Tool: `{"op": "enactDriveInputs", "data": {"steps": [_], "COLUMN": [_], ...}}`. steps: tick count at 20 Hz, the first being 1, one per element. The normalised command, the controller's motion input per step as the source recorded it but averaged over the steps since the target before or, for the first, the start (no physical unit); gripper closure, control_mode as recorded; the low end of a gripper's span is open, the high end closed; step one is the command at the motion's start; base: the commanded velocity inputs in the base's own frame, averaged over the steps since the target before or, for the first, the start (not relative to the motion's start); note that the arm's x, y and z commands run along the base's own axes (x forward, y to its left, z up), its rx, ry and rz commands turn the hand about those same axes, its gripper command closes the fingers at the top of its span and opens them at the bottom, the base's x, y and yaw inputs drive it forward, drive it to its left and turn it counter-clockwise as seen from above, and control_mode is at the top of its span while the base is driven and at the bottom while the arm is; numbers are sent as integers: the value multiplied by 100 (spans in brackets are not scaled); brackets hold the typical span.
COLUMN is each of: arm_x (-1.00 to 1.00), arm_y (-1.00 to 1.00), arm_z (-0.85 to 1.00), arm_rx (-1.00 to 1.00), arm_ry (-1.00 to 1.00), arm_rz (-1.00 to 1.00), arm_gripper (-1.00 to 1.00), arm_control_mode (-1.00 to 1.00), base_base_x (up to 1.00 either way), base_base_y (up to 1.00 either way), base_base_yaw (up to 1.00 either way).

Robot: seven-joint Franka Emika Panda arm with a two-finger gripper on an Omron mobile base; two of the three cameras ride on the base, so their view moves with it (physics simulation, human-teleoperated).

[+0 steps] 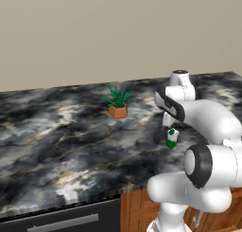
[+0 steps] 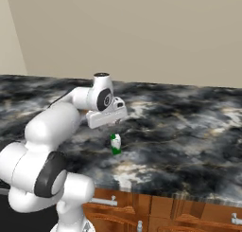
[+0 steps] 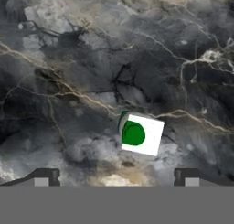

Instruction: Move the drinks to the dining counter.

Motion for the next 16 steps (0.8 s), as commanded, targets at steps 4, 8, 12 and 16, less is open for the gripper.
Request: {"op": "enactDriveInputs", "data": {"steps": [4, 8, 12, 16], "arm_x": [-43, -18, -30, -28], "arm_y": [52, 37, 5, -1], "arm_z": [4, 0, 19, 36], "arm_rx": [1, 1, 0, 0], "arm_ry": [-20, -15, -4, -1], "arm_rz": [-33, -43, -43, -33], "arm_gripper": [-100, -100, -100, -100], "arm_control_mode": [-100, -100, -100, -100], "base_base_x": [0, 0, 0, 0], "base_base_y": [0, 0, 0, 0], "base_base_yaw": [0, 0, 0, 0]}}
